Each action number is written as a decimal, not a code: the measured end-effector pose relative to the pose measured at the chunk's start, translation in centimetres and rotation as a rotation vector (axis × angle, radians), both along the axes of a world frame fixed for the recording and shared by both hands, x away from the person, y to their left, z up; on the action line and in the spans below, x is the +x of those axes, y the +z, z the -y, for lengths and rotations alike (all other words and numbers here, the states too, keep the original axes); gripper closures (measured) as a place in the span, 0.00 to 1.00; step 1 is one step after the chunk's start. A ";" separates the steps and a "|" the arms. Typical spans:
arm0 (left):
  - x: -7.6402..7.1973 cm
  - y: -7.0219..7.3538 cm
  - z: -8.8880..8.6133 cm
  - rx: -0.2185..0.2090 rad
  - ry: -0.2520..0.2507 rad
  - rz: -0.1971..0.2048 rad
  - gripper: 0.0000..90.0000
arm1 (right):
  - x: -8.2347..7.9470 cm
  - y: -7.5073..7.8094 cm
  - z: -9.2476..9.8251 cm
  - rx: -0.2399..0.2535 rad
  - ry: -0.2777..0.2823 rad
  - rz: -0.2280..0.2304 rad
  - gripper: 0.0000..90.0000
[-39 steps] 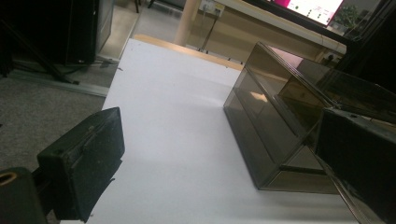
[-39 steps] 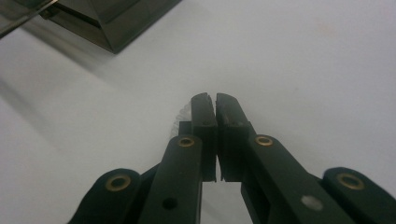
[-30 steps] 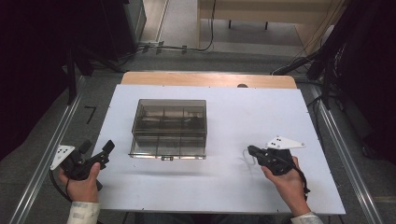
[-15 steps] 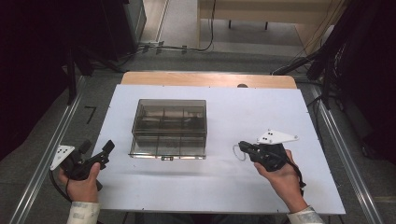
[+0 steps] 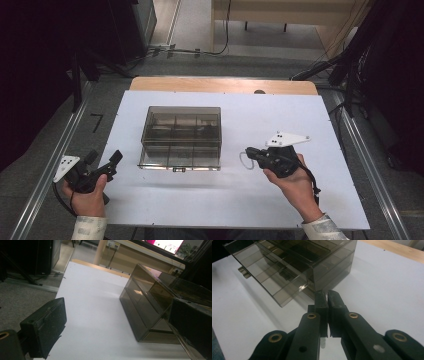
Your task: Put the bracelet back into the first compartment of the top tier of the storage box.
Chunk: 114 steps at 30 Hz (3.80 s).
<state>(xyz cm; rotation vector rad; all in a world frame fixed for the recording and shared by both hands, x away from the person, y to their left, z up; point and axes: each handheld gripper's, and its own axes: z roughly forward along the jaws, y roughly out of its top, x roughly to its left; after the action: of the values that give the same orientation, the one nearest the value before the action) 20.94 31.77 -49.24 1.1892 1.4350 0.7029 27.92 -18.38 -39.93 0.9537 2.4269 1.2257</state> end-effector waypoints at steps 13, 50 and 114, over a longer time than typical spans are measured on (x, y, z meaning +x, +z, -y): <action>0.0 0.0 0.0 0.000 -0.002 0.002 0.03 | 0.5 1.5 -1.9 0.008 0.024 -0.004 0.94; 0.0 0.1 -0.3 -0.009 -0.001 0.001 0.03 | 1.3 2.9 -7.8 0.025 0.120 0.000 0.94; 0.0 0.0 -0.5 -0.031 -0.007 0.005 0.03 | 1.9 3.3 -19.6 0.054 0.316 -0.020 0.94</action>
<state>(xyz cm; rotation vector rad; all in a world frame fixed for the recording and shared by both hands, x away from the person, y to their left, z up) 20.96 32.25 -49.23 1.1668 1.4321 0.6763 29.86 1.18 -36.65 0.6123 2.6459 1.3926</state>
